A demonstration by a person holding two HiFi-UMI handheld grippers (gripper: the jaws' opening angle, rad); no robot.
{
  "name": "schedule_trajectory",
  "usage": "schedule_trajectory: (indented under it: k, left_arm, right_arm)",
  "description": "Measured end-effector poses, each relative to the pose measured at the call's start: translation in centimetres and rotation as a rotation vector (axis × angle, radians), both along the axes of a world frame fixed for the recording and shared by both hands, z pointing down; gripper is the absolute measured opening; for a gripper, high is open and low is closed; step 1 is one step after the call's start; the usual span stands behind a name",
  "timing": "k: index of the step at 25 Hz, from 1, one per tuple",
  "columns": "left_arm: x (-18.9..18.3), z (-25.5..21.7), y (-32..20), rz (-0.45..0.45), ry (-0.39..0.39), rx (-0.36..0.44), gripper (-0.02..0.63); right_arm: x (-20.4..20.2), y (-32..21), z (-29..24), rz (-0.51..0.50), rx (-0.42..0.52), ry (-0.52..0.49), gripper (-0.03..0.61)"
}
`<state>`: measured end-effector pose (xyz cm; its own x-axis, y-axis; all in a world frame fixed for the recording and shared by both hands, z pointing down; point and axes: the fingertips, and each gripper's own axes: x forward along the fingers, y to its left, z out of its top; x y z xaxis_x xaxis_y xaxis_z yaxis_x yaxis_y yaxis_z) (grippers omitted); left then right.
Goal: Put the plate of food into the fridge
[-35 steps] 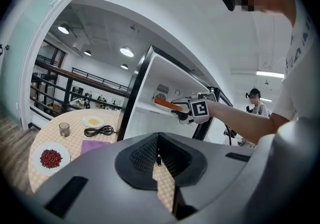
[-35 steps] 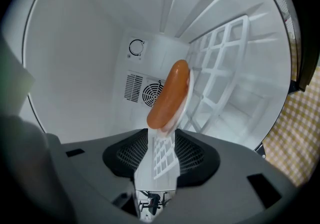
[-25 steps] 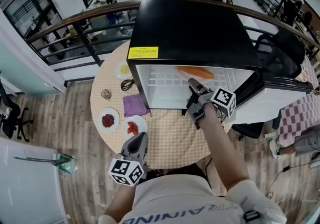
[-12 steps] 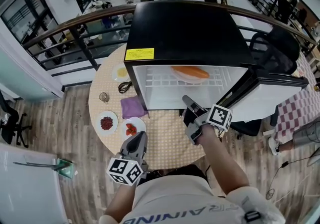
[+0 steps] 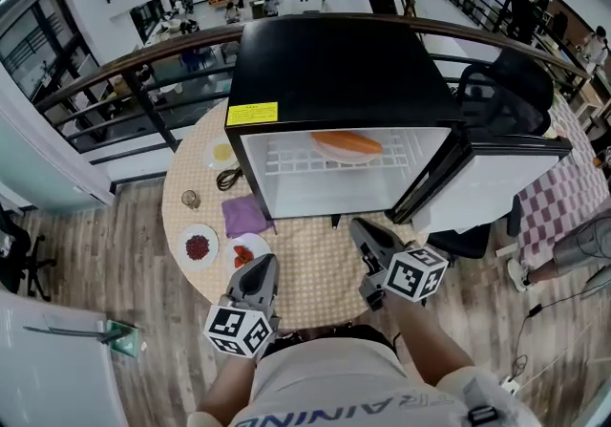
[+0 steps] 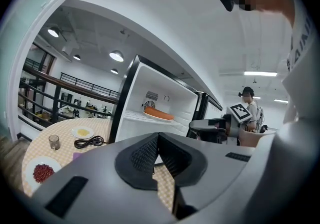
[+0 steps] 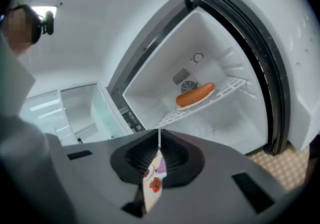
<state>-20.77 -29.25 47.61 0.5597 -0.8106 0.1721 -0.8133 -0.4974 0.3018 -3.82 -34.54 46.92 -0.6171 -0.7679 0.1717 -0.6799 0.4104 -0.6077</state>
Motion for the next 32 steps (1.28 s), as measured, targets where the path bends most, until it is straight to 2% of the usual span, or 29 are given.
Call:
schedule_trajectory:
  k: [4,6,15,32]
  left_arm:
    - [0.9,-0.7,-0.2,0.025,0.004,0.013,0.009]
    - [1.5,-0.9,-0.2,0.041,-0.004,0.02,0.008]
    - [3.4,-1.7,0.0,0.085,-0.034,0.062,0.008]
    - [4.3,-2.0,0.9,0.107,-0.032,0.069,0.008]
  right_arm:
    - [0.0,1.9,0.2,-0.016,0.095,0.182,0.032]
    - [0.2,2.6,0.5,-0.01,0.109,0.215,0.031]
    - [1.7,3.8,-0.9,0.031,0.17,0.229,0.025]
    - [1.3,4.8,0.4,0.02,0.139,0.246,0.024]
